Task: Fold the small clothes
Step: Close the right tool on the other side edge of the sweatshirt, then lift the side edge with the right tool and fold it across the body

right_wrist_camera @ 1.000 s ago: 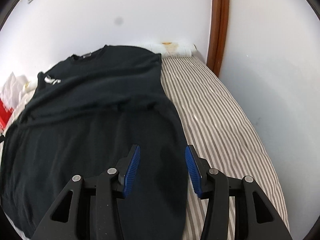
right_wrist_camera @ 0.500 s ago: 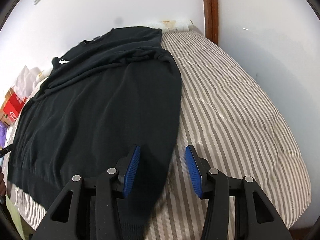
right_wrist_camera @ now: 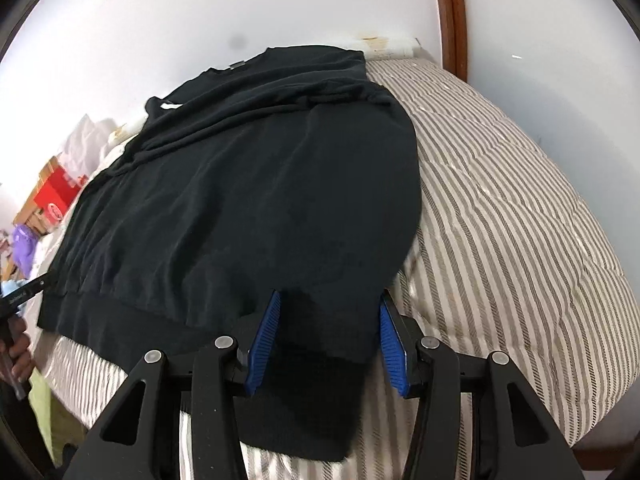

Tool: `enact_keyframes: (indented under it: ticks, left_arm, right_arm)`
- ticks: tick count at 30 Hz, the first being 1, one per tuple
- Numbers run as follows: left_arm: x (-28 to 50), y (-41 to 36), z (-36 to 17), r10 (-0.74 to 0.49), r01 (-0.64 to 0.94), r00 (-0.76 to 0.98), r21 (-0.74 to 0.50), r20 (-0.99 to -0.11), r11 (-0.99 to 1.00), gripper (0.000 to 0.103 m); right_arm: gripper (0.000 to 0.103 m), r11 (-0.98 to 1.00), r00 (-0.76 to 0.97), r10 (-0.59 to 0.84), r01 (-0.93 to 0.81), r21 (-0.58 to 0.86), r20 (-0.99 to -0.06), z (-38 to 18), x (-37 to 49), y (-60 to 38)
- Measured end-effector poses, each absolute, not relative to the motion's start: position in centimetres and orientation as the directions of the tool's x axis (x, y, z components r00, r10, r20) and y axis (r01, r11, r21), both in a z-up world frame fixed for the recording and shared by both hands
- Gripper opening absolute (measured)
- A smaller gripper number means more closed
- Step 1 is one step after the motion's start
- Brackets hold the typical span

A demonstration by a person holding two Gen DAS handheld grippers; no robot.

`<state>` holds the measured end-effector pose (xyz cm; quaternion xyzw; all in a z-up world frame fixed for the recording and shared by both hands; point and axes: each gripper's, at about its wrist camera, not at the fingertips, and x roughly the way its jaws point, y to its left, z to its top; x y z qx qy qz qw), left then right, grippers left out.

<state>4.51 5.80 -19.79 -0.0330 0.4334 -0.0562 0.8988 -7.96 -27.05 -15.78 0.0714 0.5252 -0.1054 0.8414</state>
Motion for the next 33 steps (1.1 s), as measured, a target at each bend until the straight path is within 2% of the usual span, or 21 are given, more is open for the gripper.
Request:
enact_keyframes:
  ticks: [9,12,13,16,17,24,33]
  left_arm:
    - [7.1,6.4,-19.8,-0.2,0.03,0.62,-0.232,-0.758,0.972,0.055]
    - [7.8,6.6,-19.9,-0.184,-0.004,0.622,-0.239,-0.761,0.971,0.042]
    - [7.8,6.7,-20.0,-0.176,-0.01,0.622,-0.233,-0.763,0.972,0.033]
    - [7.7,6.9,-20.1,-0.166,-0.007,0.62,-0.217,-0.767,0.976,0.016]
    - [7.6,6.9,-20.0,-0.173,0.006,0.617,-0.216,-0.767,0.976,0.013]
    - [5.9,6.9,-19.0,-0.181,0.045,0.645,-0.199,-0.742,0.979,0.01]
    - [2.1,5.8,-17.9,-0.226,0.122,0.647,-0.194,-0.729,0.973,0.01]
  right_arm:
    - [0.047,0.957,0.44,-0.137,0.291,-0.004,-0.888,-16.7,-4.4,-27.3]
    - [0.042,0.952,0.434,-0.128,0.307,0.012,-0.892,-16.7,-3.5,-27.7]
    - [0.035,0.95,0.43,-0.129,0.311,0.013,-0.893,-16.7,-3.3,-27.8]
    - [0.018,0.952,0.426,-0.129,0.304,0.008,-0.896,-16.7,-3.1,-27.6]
    - [0.015,0.955,0.428,-0.127,0.297,0.007,-0.895,-16.6,-3.2,-27.5]
    - [0.009,0.96,0.426,-0.121,0.282,0.004,-0.897,-15.3,-4.7,-27.9]
    - [0.009,0.946,0.439,-0.101,0.321,0.05,-0.893,-13.1,-8.3,-29.9]
